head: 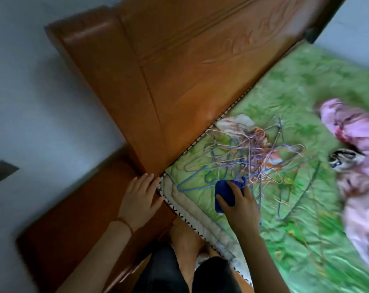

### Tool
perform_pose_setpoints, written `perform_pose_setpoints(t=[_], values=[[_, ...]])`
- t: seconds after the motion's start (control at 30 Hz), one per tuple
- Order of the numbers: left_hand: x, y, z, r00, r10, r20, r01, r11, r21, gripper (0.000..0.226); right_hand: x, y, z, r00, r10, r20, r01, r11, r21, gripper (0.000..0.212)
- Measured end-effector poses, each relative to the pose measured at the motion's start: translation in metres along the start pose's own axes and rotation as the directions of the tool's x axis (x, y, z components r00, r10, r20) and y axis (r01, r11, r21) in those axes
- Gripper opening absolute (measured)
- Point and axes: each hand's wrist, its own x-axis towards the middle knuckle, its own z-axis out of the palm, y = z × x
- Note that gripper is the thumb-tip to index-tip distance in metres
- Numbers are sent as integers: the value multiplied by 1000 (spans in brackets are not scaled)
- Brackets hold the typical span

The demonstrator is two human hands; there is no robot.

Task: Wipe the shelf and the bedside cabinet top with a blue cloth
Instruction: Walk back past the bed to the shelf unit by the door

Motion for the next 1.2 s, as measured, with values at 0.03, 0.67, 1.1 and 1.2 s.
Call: perform_pose_setpoints(t=[0.03,0.67,1.1,1.2], values=[[3,10,2,999,36,13,-36,999,-3,73,-6,11,-5,999,38,-15,-38,999,-9,51],[20,313,68,754,648,112,-647,761,-46,57,-187,284,-102,798,541,-267,-551,833,42,48],[-12,497,92,157,970,188,-979,177,-97,54,-360,304,-94,70,939,-338,-922,190,336,47],[-25,525,101,23,976,214,-991,52,-127,55,-391,302,-92,-80,943,-322,-930,46,365,48]])
